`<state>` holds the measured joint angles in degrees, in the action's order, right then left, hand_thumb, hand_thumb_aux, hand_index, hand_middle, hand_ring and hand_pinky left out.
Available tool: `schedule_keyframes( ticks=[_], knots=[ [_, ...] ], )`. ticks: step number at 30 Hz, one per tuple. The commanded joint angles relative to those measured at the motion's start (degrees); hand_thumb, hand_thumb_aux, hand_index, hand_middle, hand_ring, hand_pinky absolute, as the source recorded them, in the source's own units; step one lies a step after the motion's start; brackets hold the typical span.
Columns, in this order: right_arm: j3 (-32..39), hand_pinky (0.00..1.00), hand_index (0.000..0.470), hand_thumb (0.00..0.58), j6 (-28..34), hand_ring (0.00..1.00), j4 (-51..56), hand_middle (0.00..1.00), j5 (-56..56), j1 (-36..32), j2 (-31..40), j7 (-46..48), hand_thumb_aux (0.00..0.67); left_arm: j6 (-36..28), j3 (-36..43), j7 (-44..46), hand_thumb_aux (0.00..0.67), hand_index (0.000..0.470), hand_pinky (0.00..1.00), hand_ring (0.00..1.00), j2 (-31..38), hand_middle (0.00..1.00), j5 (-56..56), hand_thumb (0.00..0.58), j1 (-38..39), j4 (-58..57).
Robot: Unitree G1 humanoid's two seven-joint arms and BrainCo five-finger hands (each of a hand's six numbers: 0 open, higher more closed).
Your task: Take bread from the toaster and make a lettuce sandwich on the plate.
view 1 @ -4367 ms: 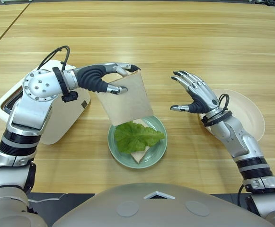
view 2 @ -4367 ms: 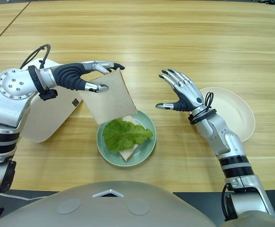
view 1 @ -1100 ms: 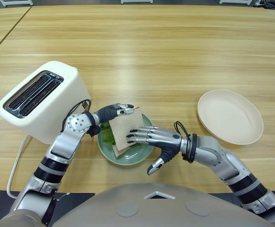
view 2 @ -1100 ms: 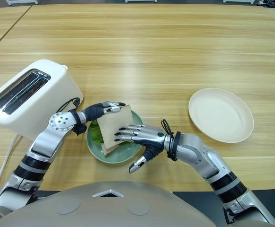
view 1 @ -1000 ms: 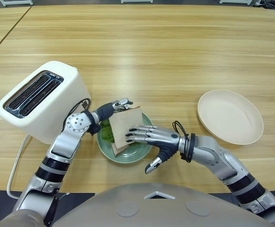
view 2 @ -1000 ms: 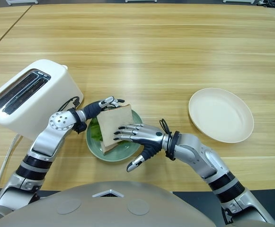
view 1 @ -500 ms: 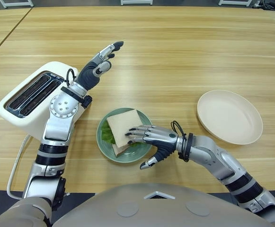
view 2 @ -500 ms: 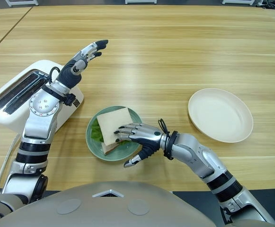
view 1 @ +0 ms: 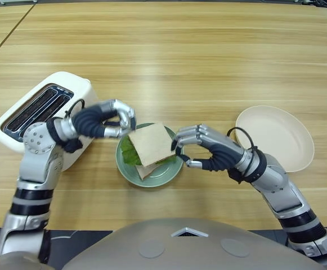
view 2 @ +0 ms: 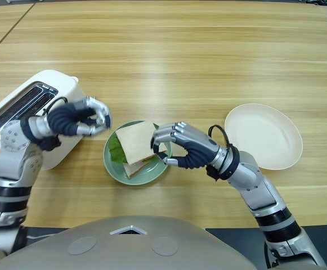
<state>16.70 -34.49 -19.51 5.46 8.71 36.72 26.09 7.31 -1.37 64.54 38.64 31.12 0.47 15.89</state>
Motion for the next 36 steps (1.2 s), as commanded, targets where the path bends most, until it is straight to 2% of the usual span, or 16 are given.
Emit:
schedule_keyframes(
  ticks=[1,3,6,11,16,24,30,36],
  knots=[
    [6.2,1.0,0.47,0.58,2.7,1.0,3.2,1.0,-1.6,2.5,2.9,8.7,0.67,0.2,2.1,10.6,0.67,0.47,1.0,1.0,10.6,1.0,-6.2,0.58,6.6,-2.8],
    [8.6,1.0,0.47,0.58,4.1,1.0,4.7,1.0,-1.2,3.1,3.7,12.2,0.67,1.8,3.9,13.3,0.67,0.47,1.0,1.0,14.4,1.0,-11.4,0.58,9.8,-3.6],
    [10.4,1.0,0.47,0.58,6.7,1.0,6.3,1.0,-1.1,4.3,5.3,16.5,0.67,2.8,7.2,13.5,0.67,0.47,1.0,1.0,16.1,1.0,-17.7,0.58,11.3,-5.0],
    [11.6,1.0,0.47,0.58,8.7,1.0,9.7,1.0,2.3,4.1,4.9,18.5,0.67,3.8,13.0,9.2,0.67,0.47,1.0,1.0,14.4,1.0,-28.4,0.58,9.3,-10.4],
    [11.2,1.0,0.47,0.58,8.1,1.0,11.9,1.0,5.6,2.6,3.0,16.5,0.67,2.5,15.8,3.2,0.67,0.47,1.0,1.0,9.1,1.0,-31.4,0.58,6.2,-12.3],
    [9.4,1.0,0.47,0.58,7.5,1.0,19.5,1.0,13.9,-2.7,-1.9,7.5,0.67,0.7,18.7,-6.0,0.67,0.47,1.0,1.0,1.5,1.0,-35.0,0.58,1.3,-17.0],
    [6.1,1.0,0.47,0.58,5.4,1.0,25.8,1.0,19.4,-8.7,-5.7,-3.2,0.67,1.3,19.3,-12.2,0.67,0.47,1.0,1.0,-5.5,1.0,-35.2,0.58,-5.3,-28.8],
    [6.3,1.0,0.47,0.58,4.2,1.0,35.3,1.0,27.3,-13.3,-7.1,-13.0,0.67,3.7,20.5,-19.9,0.67,0.47,1.0,1.0,-10.2,1.0,-38.5,0.58,-10.0,-38.6]
  ],
)
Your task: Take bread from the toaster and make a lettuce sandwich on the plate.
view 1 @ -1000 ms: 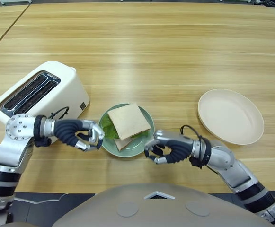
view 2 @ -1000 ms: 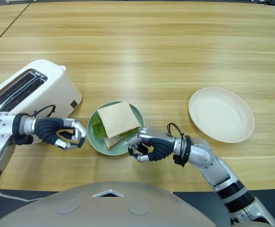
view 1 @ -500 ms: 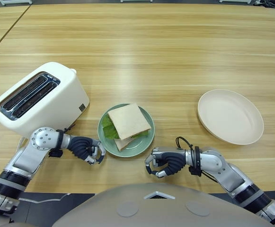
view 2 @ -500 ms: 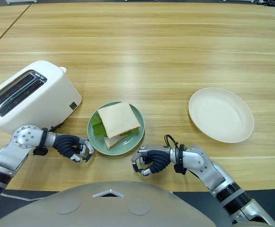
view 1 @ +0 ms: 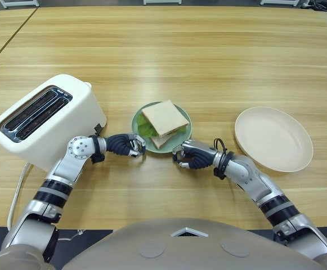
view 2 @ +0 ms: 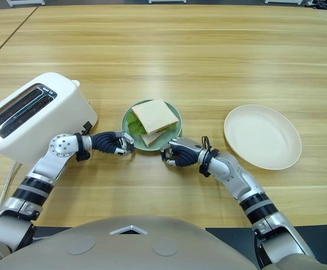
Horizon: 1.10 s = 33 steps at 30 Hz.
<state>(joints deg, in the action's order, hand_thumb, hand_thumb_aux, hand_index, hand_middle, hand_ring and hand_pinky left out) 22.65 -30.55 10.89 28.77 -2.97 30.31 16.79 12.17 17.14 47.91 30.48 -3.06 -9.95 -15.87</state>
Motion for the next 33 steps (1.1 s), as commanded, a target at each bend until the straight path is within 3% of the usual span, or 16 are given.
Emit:
schedule_keyframes(
  ticks=[1,7,8,9,10,11,12,13,14,17,18,19,21,26,30,33],
  knots=[
    [0.4,1.0,0.47,0.58,-0.3,1.0,6.0,1.0,5.2,-2.3,-0.8,-5.5,0.67,-1.0,2.0,-4.5,0.67,0.47,1.0,1.0,-2.9,1.0,-4.5,0.58,-0.4,-8.2],
    [-2.3,1.0,0.47,0.58,-0.7,1.0,11.7,1.0,7.1,-6.7,-3.0,-16.6,0.67,1.4,1.0,-9.9,0.67,0.47,1.0,1.0,-6.8,1.0,-3.8,0.58,-3.9,-14.3],
    [-2.6,1.0,0.47,0.58,-0.6,1.0,12.7,1.0,7.1,-7.6,-3.2,-18.0,0.67,2.2,0.3,-10.5,0.67,0.47,0.88,0.88,-7.5,0.88,-3.1,0.58,-4.6,-15.6],
    [-3.0,1.0,0.47,0.58,-0.6,1.0,13.6,1.0,6.5,-8.1,-3.5,-18.5,0.67,3.0,-0.3,-10.3,0.62,0.435,0.25,0.25,-8.1,0.25,-1.9,0.577,-5.0,-16.5],
    [-3.5,1.0,0.47,0.58,-1.3,1.0,14.1,1.0,4.8,-8.3,-3.9,-18.1,0.67,3.8,-1.1,-9.0,0.331,0.232,0.0,0.0,-8.4,0.0,-0.1,0.432,-4.8,-16.3],
    [-4.3,0.24,0.396,0.566,-2.4,0.24,14.0,0.24,1.6,-8.2,-4.4,-16.7,0.565,3.8,-2.1,-5.8,0.0,0.0,0.0,0.0,-8.3,0.0,3.4,0.0,-3.8,-14.5],
    [-4.8,0.0,0.28,0.485,-3.4,0.0,13.2,0.0,-2.3,-7.7,-4.7,-14.2,0.399,3.6,-3.0,-2.7,0.0,0.0,0.0,0.0,-7.8,0.0,6.5,0.0,-2.8,-12.2],
    [-4.7,0.0,0.053,0.124,-4.9,0.0,10.8,0.0,-7.4,-6.7,-4.6,-10.9,0.076,2.7,-4.1,0.8,0.0,0.0,0.0,0.0,-6.8,0.0,10.2,0.0,-1.6,-9.0],
    [-4.6,0.0,0.0,0.0,-5.7,0.0,8.0,0.0,-12.4,-5.5,-4.6,-7.6,0.0,1.4,-5.2,3.8,0.0,0.0,0.0,0.0,-5.8,0.0,13.6,0.0,-0.5,-5.9],
    [-4.8,0.0,0.0,0.0,-6.8,0.0,-6.1,0.0,-26.0,-1.3,-3.7,-1.1,0.0,-3.5,-10.4,11.0,0.0,0.0,0.0,0.0,-3.4,0.0,26.4,0.0,3.2,6.2],
    [-6.0,0.0,0.0,0.0,-6.2,0.0,-11.1,0.0,-31.0,-0.4,-3.7,-0.1,0.0,-8.1,-13.6,12.7,0.0,0.0,0.0,0.0,-3.6,0.0,35.0,0.0,4.2,11.4],
    [-7.4,0.0,0.0,0.0,-5.4,0.0,-15.2,0.0,-35.5,0.3,-3.9,0.5,0.0,-13.5,-16.6,13.3,0.0,0.0,0.0,0.0,-4.0,0.0,43.8,0.0,4.6,15.6],
    [-10.6,0.0,0.0,0.0,-3.7,0.0,-20.1,0.0,-40.4,0.7,-5.2,-0.9,0.0,-17.9,-20.5,9.1,0.0,0.0,0.0,0.0,-7.3,0.0,51.7,0.0,3.5,18.6],
    [-17.6,0.0,0.0,0.0,1.3,0.0,-21.6,0.0,-38.6,0.2,-13.6,-11.0,0.0,4.6,-21.1,-15.6,0.0,0.0,0.0,0.0,-19.5,0.0,24.0,0.0,2.8,12.3],
    [-20.2,0.0,0.0,0.0,-4.2,0.0,-16.8,0.0,-15.6,2.4,-15.3,-20.6,0.0,22.3,-23.2,-32.1,0.0,0.0,0.0,0.0,-21.7,0.0,3.7,0.0,3.1,1.9],
    [-21.6,0.0,0.0,0.0,-3.8,0.0,-12.6,0.0,-14.0,3.0,-15.2,-22.0,0.0,26.1,-25.1,-37.5,0.0,0.0,0.0,0.0,-21.0,0.0,0.7,0.0,1.7,-1.8]
  ],
)
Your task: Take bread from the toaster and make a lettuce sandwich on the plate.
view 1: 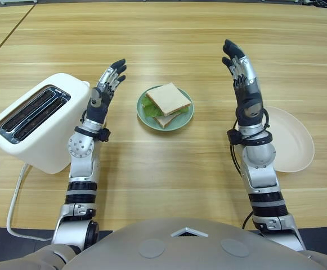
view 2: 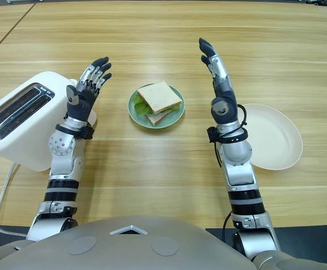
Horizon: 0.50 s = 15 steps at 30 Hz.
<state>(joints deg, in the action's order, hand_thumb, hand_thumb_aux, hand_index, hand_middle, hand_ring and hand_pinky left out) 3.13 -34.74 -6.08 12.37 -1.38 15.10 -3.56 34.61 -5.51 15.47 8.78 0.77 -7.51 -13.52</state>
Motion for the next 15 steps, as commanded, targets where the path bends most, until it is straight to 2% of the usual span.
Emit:
schedule_keyframes(
  ticks=[1,5,10,15],
  knots=[
    [-2.8,0.0,0.0,0.0,0.8,0.0,4.6,0.0,1.3,1.2,-0.2,-1.5,0.0,3.9,-3.1,-6.1,0.0,0.0,0.0,0.0,0.8,0.0,-2.7,0.0,-0.8,-4.4],
    [-4.4,0.0,0.0,0.0,1.2,0.0,4.4,0.0,0.6,2.2,0.1,-1.2,0.0,5.0,-2.5,-8.0,0.0,0.0,0.0,0.0,1.1,0.0,-4.5,0.0,-0.2,-3.8],
    [-3.3,0.0,0.0,0.0,2.4,0.0,6.0,0.0,2.1,1.3,0.1,0.2,0.0,6.4,-0.1,-9.0,0.0,0.0,0.0,0.0,1.5,0.0,-7.3,0.0,-1.9,-6.0],
    [-2.7,0.0,0.0,0.0,1.8,0.0,10.0,0.0,2.7,-0.4,0.3,0.6,0.0,3.9,1.7,-9.9,0.0,0.0,0.0,0.0,2.0,0.0,-8.7,0.0,-5.2,-12.4]
  ],
)
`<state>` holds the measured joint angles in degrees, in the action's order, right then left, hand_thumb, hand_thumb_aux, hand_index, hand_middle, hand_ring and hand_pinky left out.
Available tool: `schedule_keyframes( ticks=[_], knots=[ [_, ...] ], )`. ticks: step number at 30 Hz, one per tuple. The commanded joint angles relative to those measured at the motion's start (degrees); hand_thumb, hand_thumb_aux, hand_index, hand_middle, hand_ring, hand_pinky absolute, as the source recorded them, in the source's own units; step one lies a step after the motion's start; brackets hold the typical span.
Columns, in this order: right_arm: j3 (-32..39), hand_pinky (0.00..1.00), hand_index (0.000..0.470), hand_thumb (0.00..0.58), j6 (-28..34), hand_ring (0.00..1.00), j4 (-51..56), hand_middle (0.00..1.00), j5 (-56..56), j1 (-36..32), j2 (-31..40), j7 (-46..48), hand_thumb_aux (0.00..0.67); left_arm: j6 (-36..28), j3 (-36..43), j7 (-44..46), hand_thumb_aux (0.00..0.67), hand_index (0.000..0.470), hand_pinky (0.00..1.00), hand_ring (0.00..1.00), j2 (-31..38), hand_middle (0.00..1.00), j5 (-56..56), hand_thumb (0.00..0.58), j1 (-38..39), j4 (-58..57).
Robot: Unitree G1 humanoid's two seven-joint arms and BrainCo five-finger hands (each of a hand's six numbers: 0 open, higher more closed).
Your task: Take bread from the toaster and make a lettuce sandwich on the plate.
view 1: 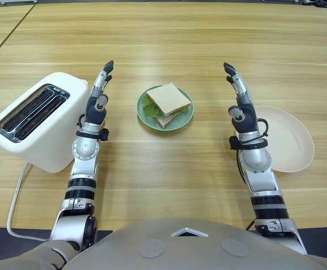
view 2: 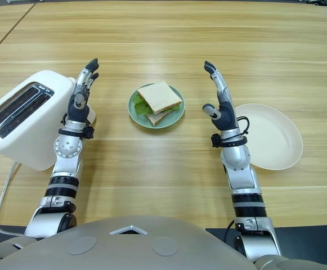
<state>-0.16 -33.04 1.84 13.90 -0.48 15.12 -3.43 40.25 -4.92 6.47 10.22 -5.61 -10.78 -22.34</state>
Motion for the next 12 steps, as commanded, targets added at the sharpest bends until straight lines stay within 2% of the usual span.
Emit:
schedule_keyframes(
  ticks=[1,12],
  knots=[
    [0.7,0.0,0.0,0.0,0.0,0.0,2.8,0.0,1.2,-1.9,0.3,0.6,0.0,-1.8,1.6,-1.8,0.0,0.0,0.0,0.0,0.7,0.0,-3.4,0.0,-2.7,-4.5],
    [0.1,0.0,0.0,0.0,1.5,0.0,-2.3,0.0,1.2,2.2,0.1,1.5,0.0,-2.4,3.4,0.3,0.0,0.0,0.0,0.0,1.6,0.0,-1.2,0.0,1.2,1.0]
  ],
)
